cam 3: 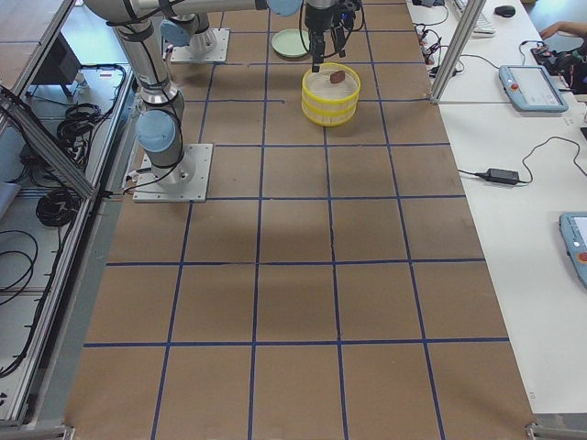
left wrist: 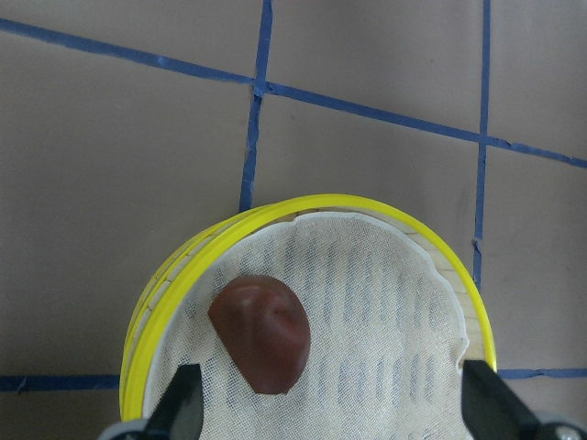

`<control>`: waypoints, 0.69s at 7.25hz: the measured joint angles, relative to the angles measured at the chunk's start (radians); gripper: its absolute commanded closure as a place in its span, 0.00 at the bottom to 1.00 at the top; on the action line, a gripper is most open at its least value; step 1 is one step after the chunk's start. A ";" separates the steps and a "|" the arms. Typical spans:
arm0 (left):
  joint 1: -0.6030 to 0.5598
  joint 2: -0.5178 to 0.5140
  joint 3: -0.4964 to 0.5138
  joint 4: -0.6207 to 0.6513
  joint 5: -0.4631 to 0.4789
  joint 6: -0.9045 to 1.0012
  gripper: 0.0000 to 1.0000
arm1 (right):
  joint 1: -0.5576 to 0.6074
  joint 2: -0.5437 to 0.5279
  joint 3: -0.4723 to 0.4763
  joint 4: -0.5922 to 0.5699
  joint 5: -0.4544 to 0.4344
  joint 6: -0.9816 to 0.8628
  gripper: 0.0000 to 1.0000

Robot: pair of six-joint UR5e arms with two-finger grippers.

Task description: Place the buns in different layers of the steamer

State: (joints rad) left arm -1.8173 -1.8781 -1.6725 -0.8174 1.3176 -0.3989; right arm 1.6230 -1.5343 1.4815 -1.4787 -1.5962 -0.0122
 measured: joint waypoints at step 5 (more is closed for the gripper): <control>0.247 0.204 0.069 -0.617 0.163 0.498 0.00 | -0.011 0.000 -0.014 -0.014 0.040 -0.006 0.00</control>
State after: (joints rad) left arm -1.5707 -1.6744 -1.6036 -1.4347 1.4802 0.0989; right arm 1.6121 -1.5342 1.4674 -1.4929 -1.5564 -0.0182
